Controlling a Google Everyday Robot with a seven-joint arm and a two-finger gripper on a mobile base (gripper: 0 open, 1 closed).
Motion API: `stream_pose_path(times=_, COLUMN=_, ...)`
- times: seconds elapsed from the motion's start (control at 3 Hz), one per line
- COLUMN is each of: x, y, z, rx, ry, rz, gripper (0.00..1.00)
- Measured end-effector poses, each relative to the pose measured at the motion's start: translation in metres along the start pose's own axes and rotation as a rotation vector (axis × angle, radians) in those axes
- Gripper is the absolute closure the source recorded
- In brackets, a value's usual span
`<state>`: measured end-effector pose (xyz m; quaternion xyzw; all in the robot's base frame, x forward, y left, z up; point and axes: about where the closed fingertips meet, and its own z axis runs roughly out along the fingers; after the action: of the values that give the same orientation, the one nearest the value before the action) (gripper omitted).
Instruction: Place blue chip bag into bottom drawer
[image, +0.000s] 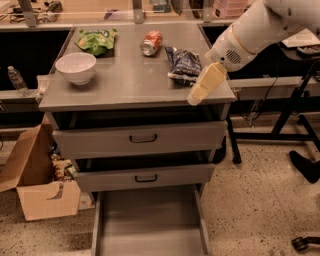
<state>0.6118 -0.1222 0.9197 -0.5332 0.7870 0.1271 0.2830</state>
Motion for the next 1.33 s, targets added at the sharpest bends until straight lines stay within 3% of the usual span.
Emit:
stream_pose_path(times=0.67, x=-0.011, y=-0.102, z=0.052, rx=0.154, ry=-0.158, rz=0.151, gripper=0.00)
stream_pose_path(times=1.0, x=-0.011, y=-0.127, z=0.070, rx=0.188, ry=-0.206, rz=0.228, gripper=0.00)
stream_pose_path(times=1.33, x=-0.005, y=-0.139, z=0.092, rx=0.193, ry=-0.219, rz=0.297, gripper=0.14)
